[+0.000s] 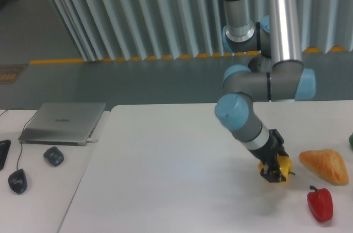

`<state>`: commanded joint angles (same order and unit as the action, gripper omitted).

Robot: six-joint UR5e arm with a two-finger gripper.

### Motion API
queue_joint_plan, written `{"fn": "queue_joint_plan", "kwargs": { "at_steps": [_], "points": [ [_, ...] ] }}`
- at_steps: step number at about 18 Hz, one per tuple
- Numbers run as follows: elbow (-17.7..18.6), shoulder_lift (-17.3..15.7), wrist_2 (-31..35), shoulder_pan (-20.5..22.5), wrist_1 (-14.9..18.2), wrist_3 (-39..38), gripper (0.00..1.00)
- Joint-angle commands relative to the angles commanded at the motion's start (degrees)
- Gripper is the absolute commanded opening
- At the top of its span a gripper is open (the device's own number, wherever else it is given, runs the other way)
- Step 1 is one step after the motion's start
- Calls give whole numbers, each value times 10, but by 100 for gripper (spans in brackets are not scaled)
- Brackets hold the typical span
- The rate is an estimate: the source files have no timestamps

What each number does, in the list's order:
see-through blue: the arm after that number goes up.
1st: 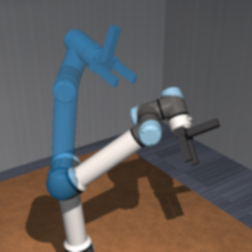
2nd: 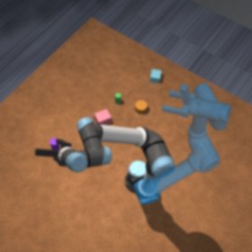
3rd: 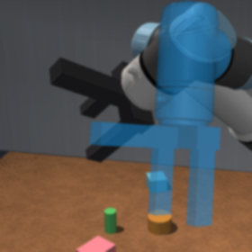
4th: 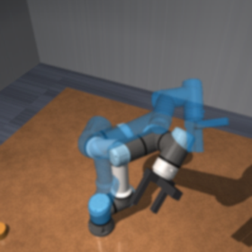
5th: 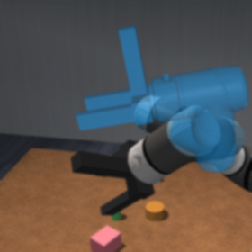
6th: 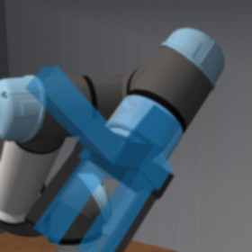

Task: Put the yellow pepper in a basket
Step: 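Lift the yellow pepper and carry it away from the table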

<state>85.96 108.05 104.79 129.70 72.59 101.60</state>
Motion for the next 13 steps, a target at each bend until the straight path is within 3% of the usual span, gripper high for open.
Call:
{"fn": "queue_joint_plan", "kwargs": {
  "at_steps": [4, 6, 9, 13],
  "points": [
    [1, -53, -66, 100, 6, 5, 41],
    [1, -60, -99, 158, 3, 7, 41],
    [-11, -47, -140, 233, -11, 40, 41],
    [-17, -1, -170, 296, -67, 69, 41]
  ]
}}
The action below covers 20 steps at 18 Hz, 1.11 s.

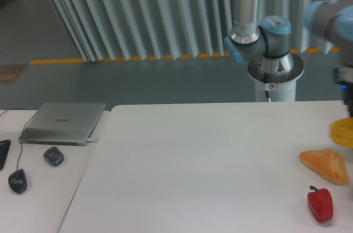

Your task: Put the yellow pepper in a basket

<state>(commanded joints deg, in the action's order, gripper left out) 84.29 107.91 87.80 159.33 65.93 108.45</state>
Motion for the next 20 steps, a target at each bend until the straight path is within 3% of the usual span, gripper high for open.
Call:
{"fn": "queue_joint_plan", "kwargs": {
  "at_steps": [5, 10, 11, 12, 13, 15, 20],
  "points": [
    [-28, 80, -4, 58, -76, 70, 42],
    [-29, 121, -34, 79, -119, 94, 43],
    [-29, 121, -34, 80, -118, 94, 49],
    [-28, 118, -35, 83, -118, 94, 76],
    [-26, 115, -35, 82, -117, 92, 80],
    [-24, 112, -35, 82, -116, 94, 100],
    [-23, 93, -33, 79, -109, 96, 100]
  ]
}}
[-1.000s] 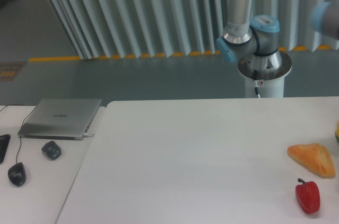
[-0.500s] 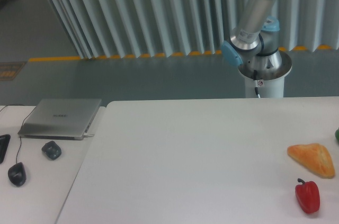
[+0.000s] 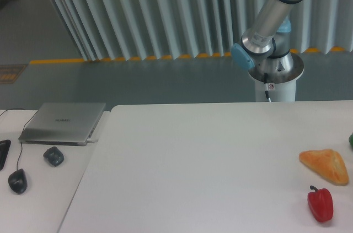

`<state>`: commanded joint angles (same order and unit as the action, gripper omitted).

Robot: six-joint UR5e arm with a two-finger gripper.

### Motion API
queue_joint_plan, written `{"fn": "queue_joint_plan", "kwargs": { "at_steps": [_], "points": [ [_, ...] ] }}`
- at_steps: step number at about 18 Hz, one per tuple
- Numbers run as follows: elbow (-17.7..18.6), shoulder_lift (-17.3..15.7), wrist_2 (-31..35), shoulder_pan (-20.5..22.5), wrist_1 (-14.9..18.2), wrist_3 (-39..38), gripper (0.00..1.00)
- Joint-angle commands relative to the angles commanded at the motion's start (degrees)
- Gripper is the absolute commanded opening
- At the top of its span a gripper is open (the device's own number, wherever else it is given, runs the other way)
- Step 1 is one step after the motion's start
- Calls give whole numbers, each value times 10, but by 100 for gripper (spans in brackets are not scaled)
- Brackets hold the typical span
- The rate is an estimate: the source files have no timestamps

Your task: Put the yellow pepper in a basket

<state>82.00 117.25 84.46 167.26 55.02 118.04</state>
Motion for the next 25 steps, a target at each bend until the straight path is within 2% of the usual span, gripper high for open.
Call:
{"fn": "queue_joint_plan", "kwargs": {
  "at_steps": [1, 3, 4, 8, 10, 14, 16, 18, 25],
  "points": [
    [3, -9, 2, -3, 6, 0, 100],
    [14, -43, 4, -15, 48, -1, 100],
    [14, -62, 6, -20, 88, -1, 100],
    [15, -104, 11, -45, 204, -10, 100],
    [14, -104, 28, -60, 223, -10, 100],
    [10, -98, 45, -106, 220, -18, 100],
    [0, -82, 43, -124, 215, -22, 100],
    [1, -77, 44, -133, 195, -49, 100],
    [0, -72, 44, -136, 195, -55, 100]
  ]
}}
